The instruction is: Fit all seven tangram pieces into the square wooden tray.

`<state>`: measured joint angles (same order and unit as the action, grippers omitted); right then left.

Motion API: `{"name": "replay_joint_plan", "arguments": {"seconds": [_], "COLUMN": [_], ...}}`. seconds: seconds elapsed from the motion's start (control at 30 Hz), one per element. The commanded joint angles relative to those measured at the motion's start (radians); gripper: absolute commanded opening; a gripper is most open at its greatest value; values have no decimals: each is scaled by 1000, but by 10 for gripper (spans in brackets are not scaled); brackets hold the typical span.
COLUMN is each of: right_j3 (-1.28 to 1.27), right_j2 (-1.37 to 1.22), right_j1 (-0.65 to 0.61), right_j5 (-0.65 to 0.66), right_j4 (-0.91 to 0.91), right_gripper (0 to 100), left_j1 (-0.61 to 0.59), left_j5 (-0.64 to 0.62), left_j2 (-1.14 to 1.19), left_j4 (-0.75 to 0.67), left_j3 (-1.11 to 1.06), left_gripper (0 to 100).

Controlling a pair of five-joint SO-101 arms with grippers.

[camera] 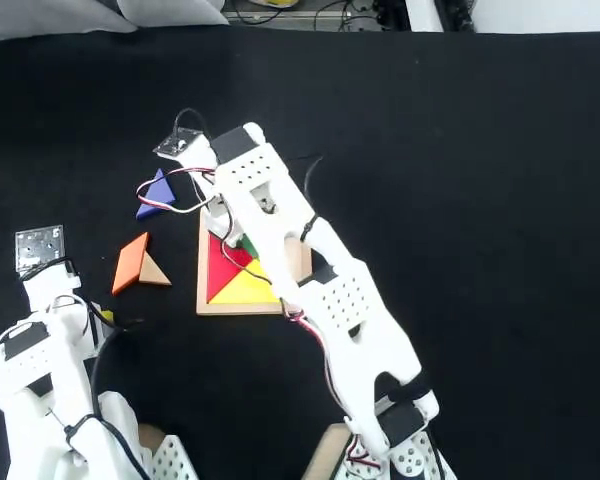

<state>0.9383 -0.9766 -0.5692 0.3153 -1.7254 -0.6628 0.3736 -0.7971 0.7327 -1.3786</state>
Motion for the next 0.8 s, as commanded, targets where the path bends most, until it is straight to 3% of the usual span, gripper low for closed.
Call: {"name": "replay_joint_plan", "arguments": {"seconds": [0.0, 0.13, 0.3, 0.53, 0.77], "right_j3": [19, 18, -7, -183, -196], "right_j2": [39, 116, 211, 180, 114], "right_j1": [-9, 20, 150, 184, 155], "right_j5": [-8, -8, -15, -8, -11], "right_j4": [-34, -37, -37, 5, 75], "right_gripper": [258, 240, 9, 14, 11], "left_j1": [-8, -8, -8, -7, -8], "left_j5": [-2, -2, -2, -2, -2], "left_j2": [-20, -20, -20, -20, -20], "left_j4": [-18, -18, -18, -18, -18], "left_j3": [4, 4, 4, 4, 4], "left_gripper": [241, 241, 241, 241, 241]}}
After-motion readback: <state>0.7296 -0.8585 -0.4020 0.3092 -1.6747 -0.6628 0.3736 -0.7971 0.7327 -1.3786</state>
